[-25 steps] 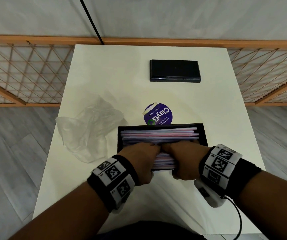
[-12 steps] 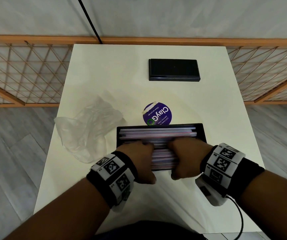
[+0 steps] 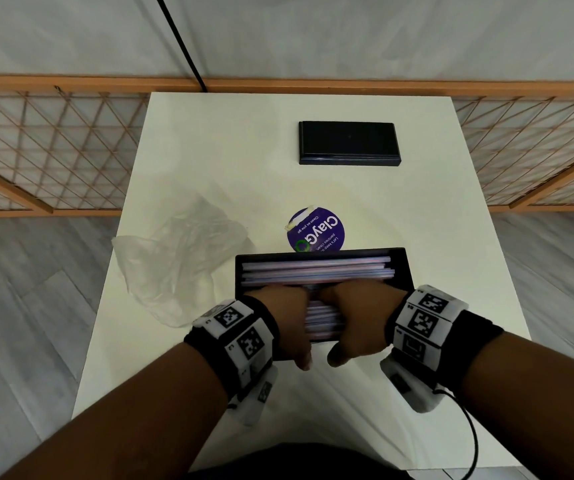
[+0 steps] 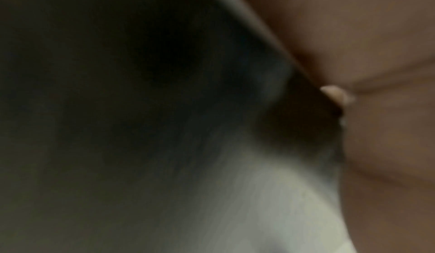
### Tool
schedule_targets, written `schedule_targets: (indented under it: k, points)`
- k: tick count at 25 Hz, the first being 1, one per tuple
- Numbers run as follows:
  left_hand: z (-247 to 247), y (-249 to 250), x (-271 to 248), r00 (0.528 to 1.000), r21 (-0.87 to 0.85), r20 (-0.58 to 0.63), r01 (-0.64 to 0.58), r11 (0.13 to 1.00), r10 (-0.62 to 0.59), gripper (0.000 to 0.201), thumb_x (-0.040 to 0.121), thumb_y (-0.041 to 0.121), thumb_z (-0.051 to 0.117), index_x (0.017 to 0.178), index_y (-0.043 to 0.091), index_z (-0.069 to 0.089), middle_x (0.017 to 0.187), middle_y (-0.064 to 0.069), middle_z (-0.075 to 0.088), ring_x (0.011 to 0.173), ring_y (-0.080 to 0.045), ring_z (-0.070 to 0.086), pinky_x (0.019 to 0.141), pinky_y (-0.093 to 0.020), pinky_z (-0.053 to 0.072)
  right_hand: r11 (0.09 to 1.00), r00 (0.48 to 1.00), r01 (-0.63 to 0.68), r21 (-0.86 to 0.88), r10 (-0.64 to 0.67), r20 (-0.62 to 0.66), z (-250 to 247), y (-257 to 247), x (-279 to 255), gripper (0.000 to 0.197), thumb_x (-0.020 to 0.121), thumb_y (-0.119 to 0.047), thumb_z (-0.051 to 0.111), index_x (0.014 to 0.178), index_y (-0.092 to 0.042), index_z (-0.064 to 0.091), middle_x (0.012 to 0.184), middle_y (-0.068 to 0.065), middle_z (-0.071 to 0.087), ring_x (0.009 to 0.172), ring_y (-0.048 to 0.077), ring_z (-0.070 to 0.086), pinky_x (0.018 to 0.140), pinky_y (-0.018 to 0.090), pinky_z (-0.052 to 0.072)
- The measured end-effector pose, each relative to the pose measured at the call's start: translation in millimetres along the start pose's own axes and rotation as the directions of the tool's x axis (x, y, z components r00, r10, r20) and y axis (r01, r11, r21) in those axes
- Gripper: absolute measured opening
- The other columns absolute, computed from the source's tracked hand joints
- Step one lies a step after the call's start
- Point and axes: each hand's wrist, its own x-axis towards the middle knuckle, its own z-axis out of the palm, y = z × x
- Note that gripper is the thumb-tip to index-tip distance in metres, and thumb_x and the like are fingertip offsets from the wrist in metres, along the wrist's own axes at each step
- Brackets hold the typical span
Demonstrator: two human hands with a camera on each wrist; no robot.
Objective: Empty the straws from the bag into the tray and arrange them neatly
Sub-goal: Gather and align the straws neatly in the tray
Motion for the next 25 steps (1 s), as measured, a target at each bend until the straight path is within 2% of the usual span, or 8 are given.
schedule_targets:
  k: [5, 7, 9, 14, 17, 20, 23, 25]
  points:
    - [2.3, -6.0, -3.6, 0.995, 0.041, -0.080, -0.049, 0.998, 0.052, 0.082, 0.056, 0.043, 0.092, 0.126, 0.034, 0.052, 0.109, 0.011, 0.067, 0.103, -0.016, 0.065, 0.092, -0.038, 0.056, 0.998, 0.991, -0.050, -0.028, 0.053, 0.125, -10.8, 3.7, 1.0, 0.047, 0.055, -0.058, 0.083, 0.085, -0.028, 0.063, 0.074, -0.010, 0.068, 0.073, 0.011, 0.064, 0.075, 0.029, 0.055]
    - [4.4, -6.3, -3.7, 0.994, 0.083, -0.091, -0.056, 0.995, 0.063, 0.086, 0.056, 0.044, 0.091, 0.130, 0.032, 0.048, 0.119, 0.009, 0.064, 0.111, -0.018, 0.063, 0.094, -0.038, 0.054, 0.999, 0.988, -0.037, 0.018, 0.034, 0.148, -13.2, 1.6, -0.5, 0.047, 0.057, -0.054, 0.085, 0.086, -0.030, 0.058, 0.066, -0.011, 0.062, 0.065, 0.007, 0.059, 0.070, 0.025, 0.049]
    - [6.0, -6.9, -3.7, 0.992, 0.100, -0.102, -0.069, 0.993, 0.080, 0.085, 0.059, 0.045, 0.091, 0.130, 0.030, 0.046, 0.123, 0.008, 0.062, 0.114, -0.019, 0.061, 0.095, -0.036, 0.053, 0.999, 0.985, -0.025, 0.037, 0.019, 0.173, -14.8, -0.2, -1.5, 0.048, 0.057, -0.052, 0.087, 0.089, -0.032, 0.055, 0.065, -0.012, 0.059, 0.067, 0.006, 0.059, 0.071, 0.024, 0.047]
    - [8.9, -8.2, -7.0, 0.989, 0.069, -0.101, -0.101, 0.993, 0.107, 0.086, 0.059, 0.049, 0.090, 0.132, 0.036, 0.046, 0.125, 0.012, 0.060, 0.114, -0.017, 0.061, 0.095, -0.037, 0.053, 0.999, 0.985, 0.002, 0.054, -0.011, 0.169, -14.6, 1.6, 1.5, 0.059, 0.053, -0.050, 0.089, 0.103, -0.031, 0.064, 0.075, -0.011, 0.065, 0.077, 0.009, 0.064, 0.078, 0.027, 0.053]
    - [3.8, -7.3, -9.0, 0.991, 0.061, -0.079, -0.102, 0.993, 0.107, 0.082, 0.057, 0.050, 0.090, 0.128, 0.037, 0.050, 0.115, 0.012, 0.065, 0.106, -0.017, 0.064, 0.092, -0.035, 0.054, 0.998, 0.990, 0.028, 0.064, -0.036, 0.137, -12.3, 3.6, 1.6, 0.066, 0.050, -0.050, 0.089, 0.108, -0.033, 0.063, 0.085, -0.012, 0.070, 0.082, 0.009, 0.067, 0.083, 0.030, 0.056]
    - [0.9, -5.7, -14.0, 0.993, 0.060, -0.080, -0.082, 0.995, 0.087, 0.085, 0.055, 0.065, 0.085, 0.124, 0.032, 0.049, 0.102, 0.012, 0.061, 0.096, -0.015, 0.061, 0.090, -0.034, 0.054, 0.999, 0.995, 0.029, 0.031, -0.031, 0.091, -13.4, 5.4, -3.7, 0.066, 0.053, -0.060, 0.085, 0.108, -0.032, 0.061, 0.086, -0.011, 0.070, 0.083, 0.010, 0.066, 0.083, 0.031, 0.055]
    - [8.5, -6.1, -25.5, 0.984, 0.121, -0.144, -0.091, 0.989, 0.108, 0.091, 0.056, 0.077, 0.077, 0.125, 0.027, 0.046, 0.120, 0.007, 0.061, 0.111, -0.020, 0.059, 0.099, -0.039, 0.050, 0.999, 0.999, 0.034, -0.029, -0.034, -0.012, -9.0, 10.8, -18.3, 0.070, 0.057, -0.075, 0.071, 0.110, -0.032, 0.057, 0.100, -0.012, 0.067, 0.093, 0.012, 0.063, 0.087, 0.031, 0.052]
    - [15.4, -8.4, -35.7, 0.967, 0.196, -0.198, -0.123, 0.973, 0.162, 0.084, 0.067, 0.074, 0.072, 0.129, 0.025, 0.044, 0.130, 0.004, 0.056, 0.119, -0.022, 0.055, 0.103, -0.041, 0.046, 0.999, 0.996, 0.029, -0.042, -0.033, -0.088, -2.9, 13.2, -30.7, 0.066, 0.062, -0.074, 0.064, 0.111, -0.032, 0.055, 0.108, -0.013, 0.062, 0.100, 0.014, 0.060, 0.090, 0.033, 0.051]
